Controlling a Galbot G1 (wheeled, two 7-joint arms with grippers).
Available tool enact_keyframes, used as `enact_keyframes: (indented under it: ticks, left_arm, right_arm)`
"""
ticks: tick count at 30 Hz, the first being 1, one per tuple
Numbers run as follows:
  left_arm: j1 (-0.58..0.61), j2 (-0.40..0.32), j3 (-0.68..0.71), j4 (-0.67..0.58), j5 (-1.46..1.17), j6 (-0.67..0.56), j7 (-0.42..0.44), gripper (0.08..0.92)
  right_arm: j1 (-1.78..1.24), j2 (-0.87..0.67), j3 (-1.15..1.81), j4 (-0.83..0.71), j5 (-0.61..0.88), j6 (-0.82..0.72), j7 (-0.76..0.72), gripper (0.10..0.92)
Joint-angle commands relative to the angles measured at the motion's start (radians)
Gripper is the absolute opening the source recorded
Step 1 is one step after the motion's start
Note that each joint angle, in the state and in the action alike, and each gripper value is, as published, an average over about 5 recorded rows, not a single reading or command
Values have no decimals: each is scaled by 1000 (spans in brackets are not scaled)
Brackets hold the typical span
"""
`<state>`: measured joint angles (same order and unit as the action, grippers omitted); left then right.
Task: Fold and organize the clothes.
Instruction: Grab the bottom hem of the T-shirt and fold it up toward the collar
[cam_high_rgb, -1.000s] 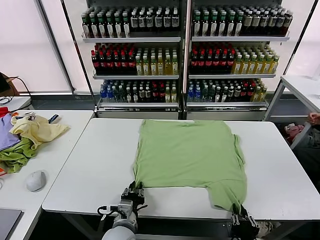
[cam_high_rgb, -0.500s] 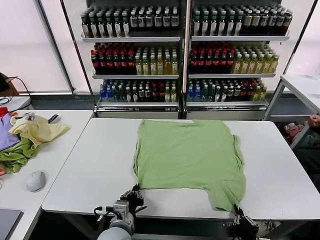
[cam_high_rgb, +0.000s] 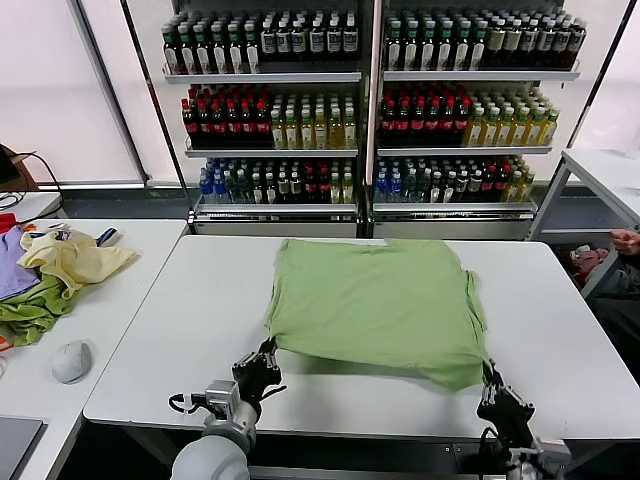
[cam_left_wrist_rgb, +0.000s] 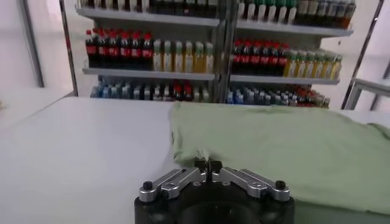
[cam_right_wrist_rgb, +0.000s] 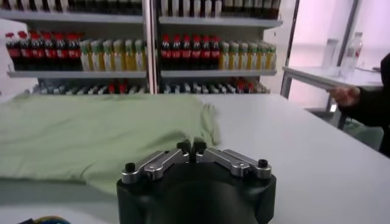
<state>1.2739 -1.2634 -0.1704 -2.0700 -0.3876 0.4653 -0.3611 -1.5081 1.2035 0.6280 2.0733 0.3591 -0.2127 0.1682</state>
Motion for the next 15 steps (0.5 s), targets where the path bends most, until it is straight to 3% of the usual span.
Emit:
enact_keyframes:
  ticks: [1,7,15]
  left_arm:
    - [-203,9,44,163,-22,-17,1,89]
    - [-311,-3,81,294,20,-7,-7,89]
    - [-370,-13,118,417,83,4,-15,89]
  right_arm:
    - [224,-54,-15,-126,22,-4,3,126]
    - [349,-80,-80,-243,7,-16,0,126]
    - [441,-73,-161,-343,-70,-23,-15,126]
